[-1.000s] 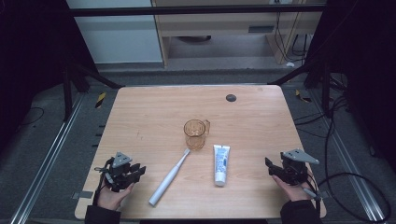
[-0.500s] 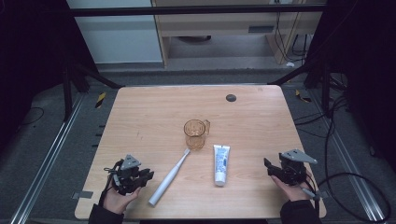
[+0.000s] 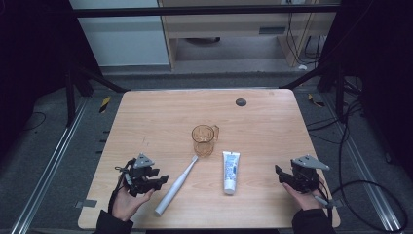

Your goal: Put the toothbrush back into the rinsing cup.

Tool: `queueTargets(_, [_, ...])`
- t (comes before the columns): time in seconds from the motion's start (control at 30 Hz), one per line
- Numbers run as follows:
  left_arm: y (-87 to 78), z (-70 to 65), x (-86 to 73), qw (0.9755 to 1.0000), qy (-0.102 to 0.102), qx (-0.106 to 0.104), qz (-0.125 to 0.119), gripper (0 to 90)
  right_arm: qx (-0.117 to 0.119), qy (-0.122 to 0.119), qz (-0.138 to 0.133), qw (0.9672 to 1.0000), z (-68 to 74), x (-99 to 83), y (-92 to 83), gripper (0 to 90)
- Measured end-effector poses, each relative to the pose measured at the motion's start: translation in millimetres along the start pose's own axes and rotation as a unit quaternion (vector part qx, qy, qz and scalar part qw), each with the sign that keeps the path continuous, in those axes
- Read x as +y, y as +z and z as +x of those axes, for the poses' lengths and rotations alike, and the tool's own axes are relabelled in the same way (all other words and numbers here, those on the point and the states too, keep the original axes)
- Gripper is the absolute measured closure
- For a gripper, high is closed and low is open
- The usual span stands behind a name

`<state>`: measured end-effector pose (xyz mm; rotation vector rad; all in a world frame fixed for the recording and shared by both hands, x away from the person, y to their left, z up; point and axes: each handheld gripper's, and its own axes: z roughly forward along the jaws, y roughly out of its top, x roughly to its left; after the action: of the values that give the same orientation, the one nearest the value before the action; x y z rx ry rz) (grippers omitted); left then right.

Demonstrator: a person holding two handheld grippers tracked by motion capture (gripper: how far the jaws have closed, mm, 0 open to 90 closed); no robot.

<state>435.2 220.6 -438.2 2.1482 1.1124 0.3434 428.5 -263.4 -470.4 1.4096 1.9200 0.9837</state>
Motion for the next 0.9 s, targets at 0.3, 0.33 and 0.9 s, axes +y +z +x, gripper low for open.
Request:
queueTargets(0.3, [5.5, -5.6, 17.0, 0.9998, 0.018, 0.002, 0.008, 46.5, 0.002, -0.003, -0.003, 1.0000, 0.9, 0.9, 0.9, 36.0])
queueTargets(0.33, [6.6, -6.6, 19.1, 0.9997, 0.021, 0.002, 0.010, 46.4, 0.002, -0.003, -0.002, 1.0000, 1.0, 0.9, 1.2, 36.0])
queueTargets(0.9, [25.9, -17.0, 39.4, 0.9979, 0.047, -0.011, 0.043, 49.3, 0.001, -0.010, 0.006, 0.9999, 1.5, 0.5, 3.1, 36.0])
